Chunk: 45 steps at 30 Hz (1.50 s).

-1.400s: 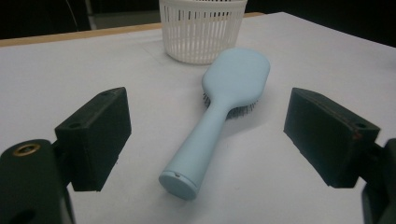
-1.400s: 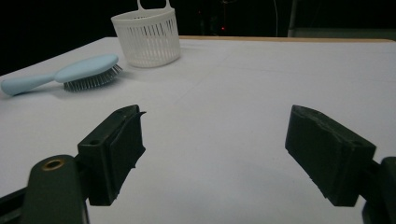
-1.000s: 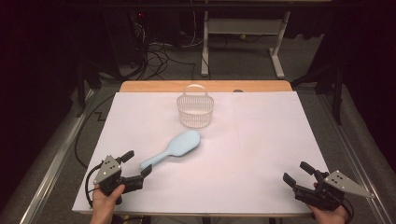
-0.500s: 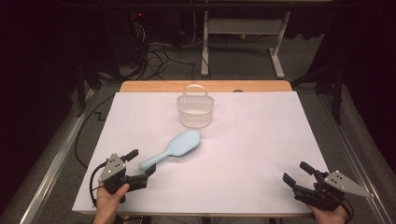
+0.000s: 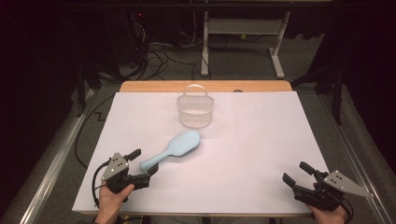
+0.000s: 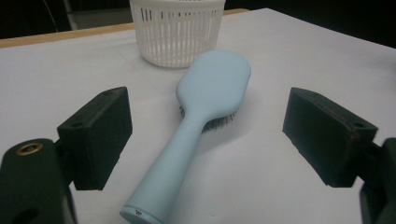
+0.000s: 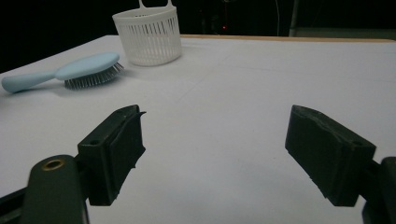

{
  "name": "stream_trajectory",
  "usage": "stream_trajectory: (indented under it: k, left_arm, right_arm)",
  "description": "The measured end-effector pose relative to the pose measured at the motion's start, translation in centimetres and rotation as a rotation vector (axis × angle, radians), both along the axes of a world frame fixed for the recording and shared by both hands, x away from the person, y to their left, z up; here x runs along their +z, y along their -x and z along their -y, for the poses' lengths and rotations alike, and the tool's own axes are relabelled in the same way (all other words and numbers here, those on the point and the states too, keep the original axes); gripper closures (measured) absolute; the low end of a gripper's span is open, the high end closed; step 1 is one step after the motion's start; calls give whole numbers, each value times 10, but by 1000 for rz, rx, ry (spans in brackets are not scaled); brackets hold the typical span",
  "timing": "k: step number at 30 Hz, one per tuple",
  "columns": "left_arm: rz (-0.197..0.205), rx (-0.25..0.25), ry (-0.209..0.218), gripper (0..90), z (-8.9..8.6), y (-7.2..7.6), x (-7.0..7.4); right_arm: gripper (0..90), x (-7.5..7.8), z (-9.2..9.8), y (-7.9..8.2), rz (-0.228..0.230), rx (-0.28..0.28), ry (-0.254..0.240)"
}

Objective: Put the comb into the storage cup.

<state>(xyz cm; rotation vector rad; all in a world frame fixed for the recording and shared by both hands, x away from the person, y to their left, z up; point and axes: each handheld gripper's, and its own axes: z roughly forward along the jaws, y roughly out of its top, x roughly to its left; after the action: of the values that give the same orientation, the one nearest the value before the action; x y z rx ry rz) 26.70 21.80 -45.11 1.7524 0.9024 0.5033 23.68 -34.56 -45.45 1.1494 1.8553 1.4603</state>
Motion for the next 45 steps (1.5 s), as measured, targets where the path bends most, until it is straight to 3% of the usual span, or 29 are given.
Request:
stream_trajectory:
  k: [45]
  left_arm:
    - [-17, -66, -1, 181, 30, -18, 3]
  right_arm:
    - [198, 0, 0, 0, -2, 1, 0]
